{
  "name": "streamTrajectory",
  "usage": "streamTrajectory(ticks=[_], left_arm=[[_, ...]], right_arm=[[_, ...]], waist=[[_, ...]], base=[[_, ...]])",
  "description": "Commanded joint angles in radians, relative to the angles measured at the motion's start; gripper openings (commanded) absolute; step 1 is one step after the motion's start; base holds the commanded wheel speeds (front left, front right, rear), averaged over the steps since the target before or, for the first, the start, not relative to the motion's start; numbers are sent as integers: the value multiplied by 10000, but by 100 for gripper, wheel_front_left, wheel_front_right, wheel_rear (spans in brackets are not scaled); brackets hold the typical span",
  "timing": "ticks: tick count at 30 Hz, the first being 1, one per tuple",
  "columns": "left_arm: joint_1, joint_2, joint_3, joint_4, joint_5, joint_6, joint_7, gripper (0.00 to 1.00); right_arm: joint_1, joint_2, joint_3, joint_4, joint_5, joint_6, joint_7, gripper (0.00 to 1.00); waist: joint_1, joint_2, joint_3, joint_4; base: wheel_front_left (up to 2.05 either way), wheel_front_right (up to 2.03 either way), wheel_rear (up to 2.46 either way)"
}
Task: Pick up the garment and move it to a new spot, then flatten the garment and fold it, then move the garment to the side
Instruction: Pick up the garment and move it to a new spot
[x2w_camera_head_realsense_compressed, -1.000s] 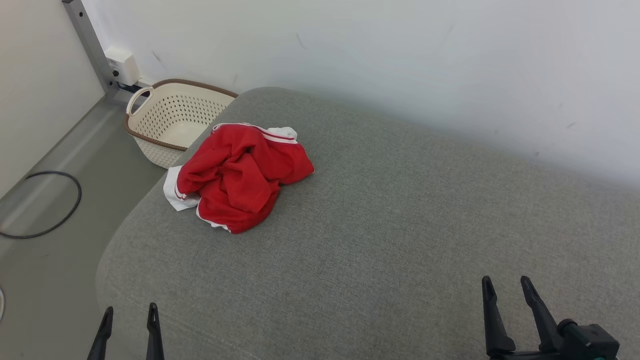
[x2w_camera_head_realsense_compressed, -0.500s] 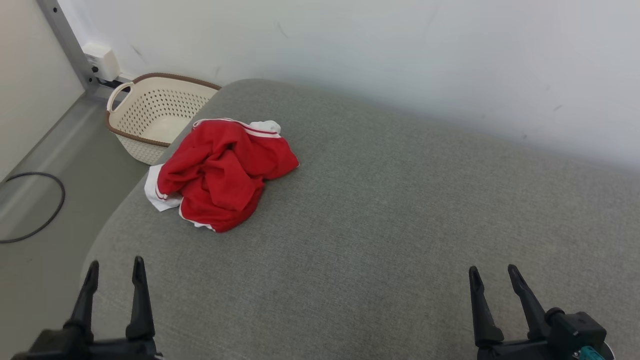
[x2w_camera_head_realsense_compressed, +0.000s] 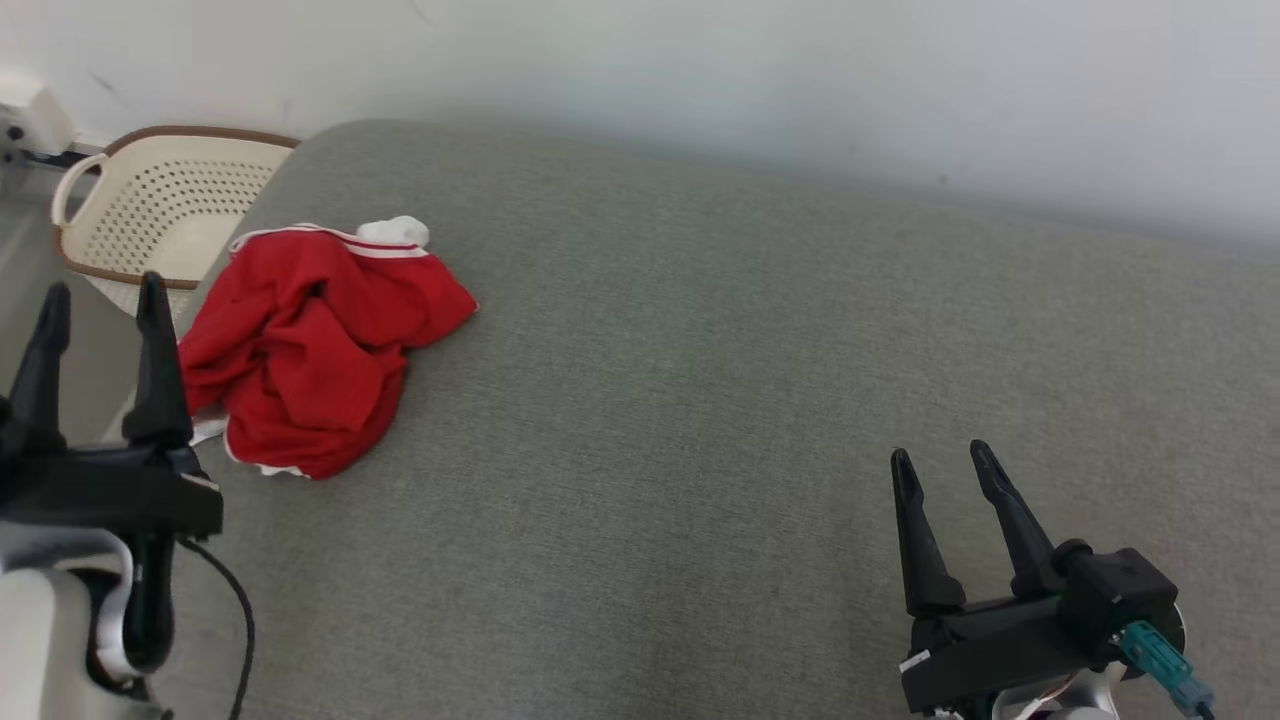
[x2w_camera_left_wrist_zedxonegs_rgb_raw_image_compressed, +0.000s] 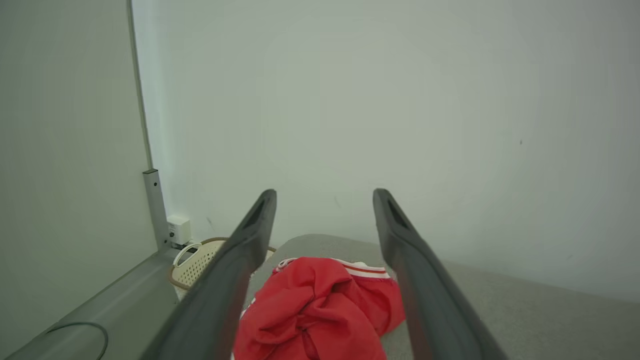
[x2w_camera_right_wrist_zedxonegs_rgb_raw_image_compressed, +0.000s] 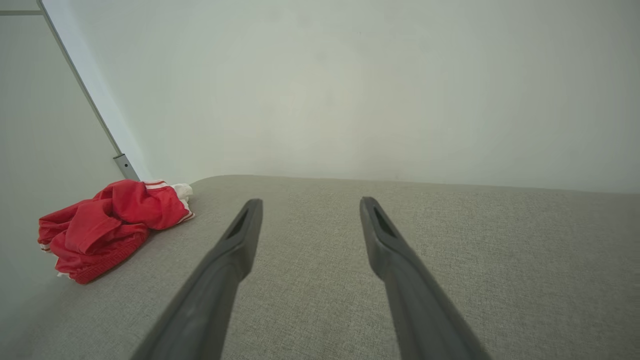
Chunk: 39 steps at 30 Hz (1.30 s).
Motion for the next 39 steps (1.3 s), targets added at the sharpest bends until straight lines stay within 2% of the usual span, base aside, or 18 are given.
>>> streamTrajectory(ticks=[1,3,6,8,18,35,39], left_arm=[[-528,103,66,259,-257,-97,158,100],[-942,363,37,580,-145,-191,343,100],[-1367,366,60,852,-338,-255,526,100],[-1701,647,64,1190,-208,-295,743,100],[-2735,1159,128,2962,-600,-586,1650,100],[-3642,1896,-46,6525,-796,-933,2530,100],[-3648,1989,-217,7230,-676,-857,2874,100]], right_arm=[[-197,-19,78,84,104,8,-119,100],[-345,-17,156,190,144,8,-211,100],[-476,-17,208,321,179,8,-337,100],[-560,-19,227,449,265,8,-465,100],[-870,-16,307,973,470,8,-883,100],[-1179,-14,343,1183,406,8,-1031,100],[-1178,-14,376,1205,404,8,-1044,100]], waist=[[-3,-1,610,-777],[-3,-1,750,-1038],[-3,-1,865,-1288],[-3,-1,954,-1528],[-3,-1,1183,-2501],[-3,-1,1481,-3366],[-3,-1,1520,-3463]], base=[[0,0,0],[0,0,0],[0,0,0],[0,0,0],[0,0,0],[0,0,0],[0,0,0]])
